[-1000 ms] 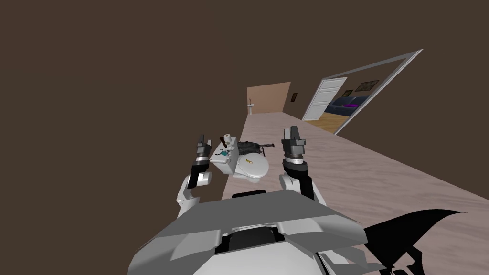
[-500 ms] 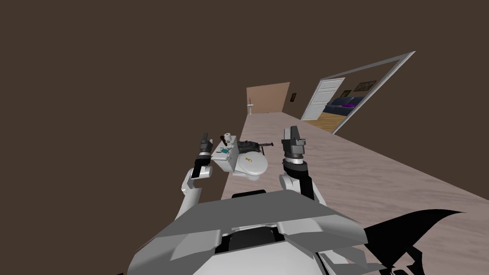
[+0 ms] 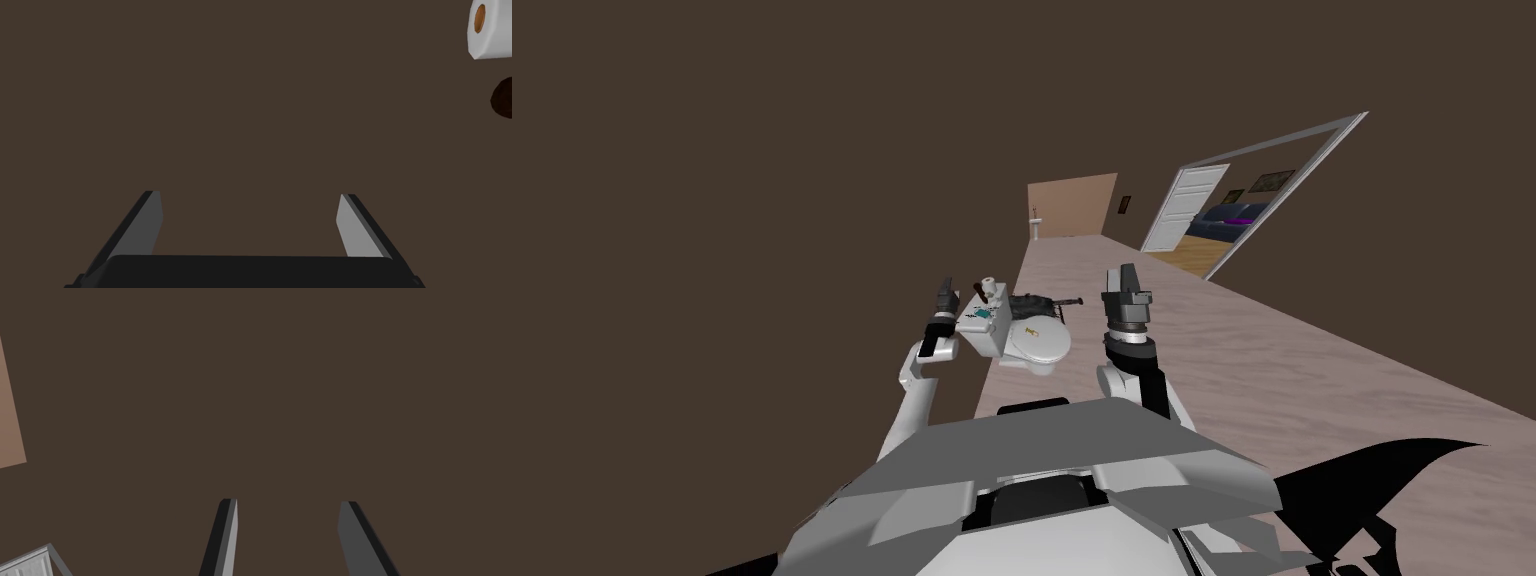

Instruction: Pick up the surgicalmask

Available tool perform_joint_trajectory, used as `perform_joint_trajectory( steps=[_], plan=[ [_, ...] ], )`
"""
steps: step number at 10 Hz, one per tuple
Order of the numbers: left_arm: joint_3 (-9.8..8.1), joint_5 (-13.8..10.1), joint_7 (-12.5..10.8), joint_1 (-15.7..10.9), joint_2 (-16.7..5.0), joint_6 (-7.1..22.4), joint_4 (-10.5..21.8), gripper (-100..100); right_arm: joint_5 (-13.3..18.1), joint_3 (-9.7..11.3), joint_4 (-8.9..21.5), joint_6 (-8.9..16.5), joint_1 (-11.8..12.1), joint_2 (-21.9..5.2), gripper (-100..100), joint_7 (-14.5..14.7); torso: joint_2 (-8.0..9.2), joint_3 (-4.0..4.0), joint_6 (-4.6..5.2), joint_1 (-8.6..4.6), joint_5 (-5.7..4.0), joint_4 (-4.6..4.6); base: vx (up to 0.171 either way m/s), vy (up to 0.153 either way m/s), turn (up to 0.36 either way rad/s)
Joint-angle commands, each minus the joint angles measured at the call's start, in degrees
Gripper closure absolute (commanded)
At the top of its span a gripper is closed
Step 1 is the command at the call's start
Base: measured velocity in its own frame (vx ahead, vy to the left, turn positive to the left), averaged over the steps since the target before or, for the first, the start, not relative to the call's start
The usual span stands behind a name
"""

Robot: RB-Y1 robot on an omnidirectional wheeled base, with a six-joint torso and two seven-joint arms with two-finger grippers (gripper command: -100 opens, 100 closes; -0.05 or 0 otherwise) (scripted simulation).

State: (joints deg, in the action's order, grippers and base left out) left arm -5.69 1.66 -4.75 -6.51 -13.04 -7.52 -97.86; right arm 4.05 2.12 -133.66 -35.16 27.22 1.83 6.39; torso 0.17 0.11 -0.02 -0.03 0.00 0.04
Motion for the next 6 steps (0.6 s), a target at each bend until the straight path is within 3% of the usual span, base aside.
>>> perform_joint_trajectory(
  steps=[1,3,4,5,6],
  plan=[
    [-0.62,-0.23,0.57,-2.86,-0.75,2.73,2.86,-100,0.00,0.00,0.00,0.00,0.00,0.00,0,0.00,0.00,0.00,0.00,0.00,0.00,0.00,-0.078,-0.005,-0.007],
    [-0.62,-0.23,0.57,-3.63,-0.75,2.73,5.13,-100,0.00,0.00,0.00,0.00,0.00,0.00,0,0.00,0.04,0.03,0.00,0.03,0.01,0.01,-0.045,0.003,-0.004],
    [-1.18,-0.40,1.11,-6.51,-1.36,5.55,7.59,-100,0.00,0.00,0.00,0.00,0.00,0.00,0,0.00,-0.06,-0.03,0.00,0.04,0.01,-0.01,-0.040,0.001,-0.008],
    [-1.18,-0.40,1.11,-6.97,-1.36,5.55,8.84,-100,0.00,0.00,0.00,0.00,0.00,0.00,0,0.00,-0.05,-0.03,0.00,0.04,0.00,-0.01,-0.048,0.004,-0.007],
    [-1.76,-0.56,1.68,-9.58,-1.95,8.18,10.89,-100,0.00,0.00,0.00,0.00,0.00,0.00,0,0.00,-0.04,-0.02,0.00,0.05,0.01,-0.01,-0.057,-0.003,-0.013]
  ],
)
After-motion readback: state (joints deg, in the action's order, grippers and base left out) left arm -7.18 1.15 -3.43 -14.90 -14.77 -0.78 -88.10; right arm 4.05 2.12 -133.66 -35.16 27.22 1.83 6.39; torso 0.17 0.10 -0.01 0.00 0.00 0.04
